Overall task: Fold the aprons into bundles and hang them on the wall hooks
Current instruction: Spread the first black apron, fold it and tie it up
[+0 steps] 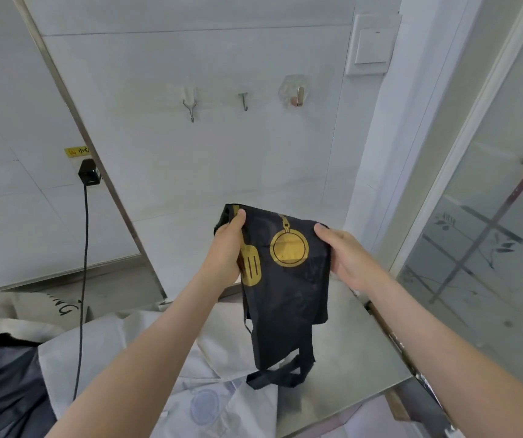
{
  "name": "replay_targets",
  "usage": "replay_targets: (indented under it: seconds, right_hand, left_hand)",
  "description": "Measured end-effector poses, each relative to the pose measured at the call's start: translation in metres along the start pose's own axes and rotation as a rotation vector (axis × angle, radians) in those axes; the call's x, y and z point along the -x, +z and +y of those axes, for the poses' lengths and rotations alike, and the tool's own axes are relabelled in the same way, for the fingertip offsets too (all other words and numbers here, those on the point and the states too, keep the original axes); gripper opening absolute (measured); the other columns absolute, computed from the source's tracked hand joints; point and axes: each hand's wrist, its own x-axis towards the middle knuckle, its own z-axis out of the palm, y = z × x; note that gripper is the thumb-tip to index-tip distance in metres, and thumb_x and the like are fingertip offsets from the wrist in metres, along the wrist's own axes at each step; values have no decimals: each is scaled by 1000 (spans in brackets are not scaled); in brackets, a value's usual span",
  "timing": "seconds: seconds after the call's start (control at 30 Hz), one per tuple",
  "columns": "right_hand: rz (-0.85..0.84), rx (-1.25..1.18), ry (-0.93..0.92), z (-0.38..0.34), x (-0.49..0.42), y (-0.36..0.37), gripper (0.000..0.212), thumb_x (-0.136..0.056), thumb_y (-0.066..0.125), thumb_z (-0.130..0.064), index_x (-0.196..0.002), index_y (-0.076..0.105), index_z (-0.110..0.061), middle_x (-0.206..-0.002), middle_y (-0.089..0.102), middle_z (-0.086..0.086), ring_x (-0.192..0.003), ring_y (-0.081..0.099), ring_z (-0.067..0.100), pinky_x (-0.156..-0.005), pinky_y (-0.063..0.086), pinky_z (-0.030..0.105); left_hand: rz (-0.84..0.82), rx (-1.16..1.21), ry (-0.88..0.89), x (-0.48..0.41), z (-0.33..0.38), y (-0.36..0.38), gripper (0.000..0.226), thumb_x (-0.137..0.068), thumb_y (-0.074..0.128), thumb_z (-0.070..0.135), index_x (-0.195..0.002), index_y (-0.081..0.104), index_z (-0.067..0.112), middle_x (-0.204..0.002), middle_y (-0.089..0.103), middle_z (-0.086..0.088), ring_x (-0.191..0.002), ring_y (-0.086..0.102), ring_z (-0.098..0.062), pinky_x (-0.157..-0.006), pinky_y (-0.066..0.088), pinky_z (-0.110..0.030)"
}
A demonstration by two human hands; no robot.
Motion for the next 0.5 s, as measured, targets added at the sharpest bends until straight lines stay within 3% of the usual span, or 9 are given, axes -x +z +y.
replay_targets:
  seconds: [0.07, 0.13, 0.23, 0.33, 0.4, 0.5]
  right_hand:
    - [-60, -26, -7, 2, 0, 0, 50, -81, 68, -42, -115, 64, -6, -112, 69, 13, -105, 65, 28, -91, 54, 38]
    - [-158, 11, 18, 8, 1, 1, 51, -71, 81, -37, -113, 66, -12, -113, 70, 10, -106, 66, 27, -88, 55, 34]
    - [-248, 105, 78, 20, 4, 9, 36, -77, 74, -12, -112, 64, -16, -109, 72, 3, -101, 68, 20, -81, 55, 28]
    - [-271, 131, 110, 28, 4, 14, 33, -83, 69, -1, -112, 65, -17, -109, 72, 0, -102, 68, 17, -82, 55, 25]
    - [-246, 131, 111, 31, 4, 17, 27, -88, 64, -4, -112, 65, -16, -111, 71, 2, -105, 66, 19, -88, 53, 29]
    - [-215, 112, 99, 32, 0, 22, 23, -90, 59, -4, -110, 66, -14, -111, 71, 5, -105, 66, 21, -94, 50, 33]
  left_hand:
    - [-80, 10, -119, 2, -5, -5, 38, -94, 51, 46, -107, 68, 14, -102, 73, -8, -89, 70, -24, -72, 55, -35]
    - [-151, -34, -172, 4, -12, -11, 32, -93, 56, 37, -107, 68, 11, -94, 74, -8, -81, 72, -23, -66, 56, -33]
    - [-135, -6, -159, 3, -22, -21, 31, -94, 58, 16, -122, 59, 4, -90, 73, -11, -74, 72, -25, -59, 58, -35]
    - [-67, 61, -146, 1, -24, -29, 31, -95, 57, 16, -125, 57, 6, -88, 74, -10, -72, 72, -25, -55, 57, -35]
    - [-59, 116, -178, 2, -23, -33, 30, -95, 57, 21, -121, 61, 8, -91, 74, -10, -75, 73, -25, -59, 57, -36]
    - [-127, 98, -253, 4, -24, -46, 29, -91, 59, 31, -110, 68, 10, -103, 73, -11, -88, 71, -26, -78, 54, -38]
